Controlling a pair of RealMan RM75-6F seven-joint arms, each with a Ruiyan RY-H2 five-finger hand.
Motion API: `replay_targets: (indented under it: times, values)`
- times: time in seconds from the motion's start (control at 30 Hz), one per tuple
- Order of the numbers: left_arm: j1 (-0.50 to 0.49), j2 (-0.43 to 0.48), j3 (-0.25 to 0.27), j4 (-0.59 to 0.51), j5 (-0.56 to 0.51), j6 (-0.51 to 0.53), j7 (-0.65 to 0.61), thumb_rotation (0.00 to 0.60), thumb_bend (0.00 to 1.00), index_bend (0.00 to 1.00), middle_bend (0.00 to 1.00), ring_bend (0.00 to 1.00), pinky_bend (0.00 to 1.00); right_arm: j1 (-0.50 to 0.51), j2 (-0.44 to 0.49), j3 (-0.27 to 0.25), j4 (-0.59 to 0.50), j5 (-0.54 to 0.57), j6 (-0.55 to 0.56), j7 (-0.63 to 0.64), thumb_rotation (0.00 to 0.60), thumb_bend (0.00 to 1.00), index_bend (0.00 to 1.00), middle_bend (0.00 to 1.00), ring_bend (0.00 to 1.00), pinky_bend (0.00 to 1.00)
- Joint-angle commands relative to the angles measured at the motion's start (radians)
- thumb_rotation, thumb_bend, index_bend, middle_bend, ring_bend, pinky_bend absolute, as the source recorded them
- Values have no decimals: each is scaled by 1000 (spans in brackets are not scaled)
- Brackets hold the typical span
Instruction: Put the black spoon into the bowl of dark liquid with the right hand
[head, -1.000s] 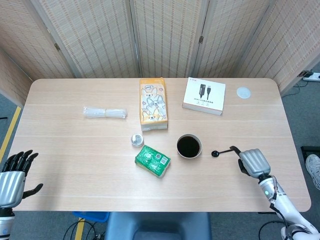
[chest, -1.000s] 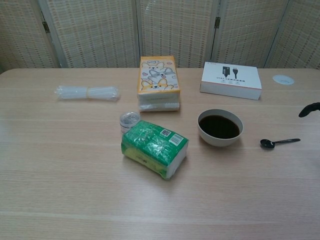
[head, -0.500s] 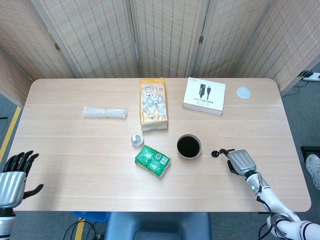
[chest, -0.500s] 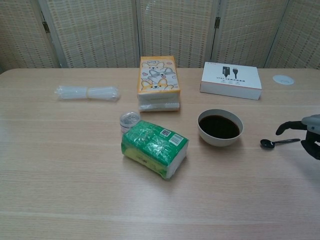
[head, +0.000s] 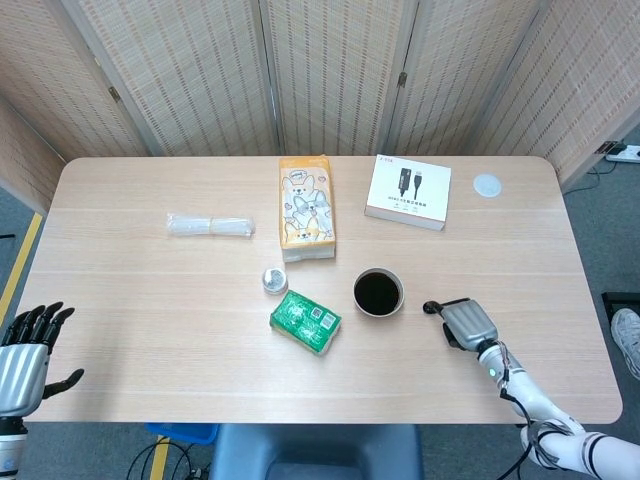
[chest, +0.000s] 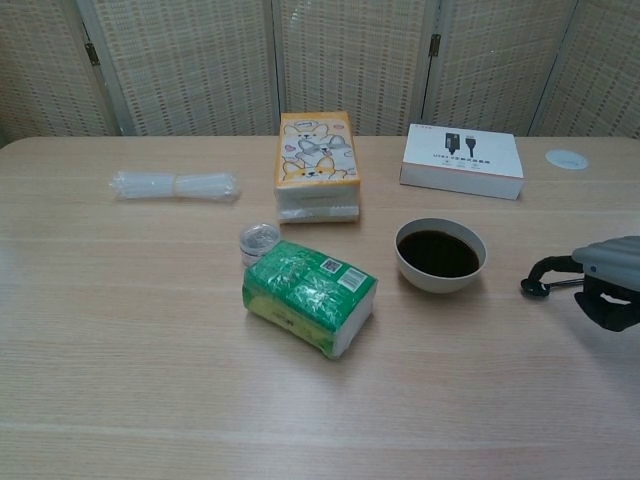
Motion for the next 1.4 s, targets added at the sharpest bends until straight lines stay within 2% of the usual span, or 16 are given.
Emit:
replay_targets:
  times: [0.03,0.33,0.67,1.03,1.4]
  values:
    - [0,0,0,-1,1,0,-1,600,136,183,143,121,155,4,-6,-5,3,0,-4,-4,600,719,206,891,1000,1000]
    - [7,3,3,-4,2,6,-3,600,136,183,143,121,154,8,-16,-36,1,-12,-7,-21,600,720,206,891,1000,1000]
    - [5,2,5,-9,8,3,2,600,135,183,143,121,155,-33,41,-76,-28,-7,28,-32,600,724,206,892,1000,1000]
    - [7,3,8,-24,12,6,16,600,136,182,143,121,155,-54,87,-82,-26,-28,68,8,600,727,206,892,1000,1000]
    - [12,11,9,-37,12,10,22,600,135,182,143,121,155,-36,52,-82,-3,-50,46,28,600,727,206,892,1000,1000]
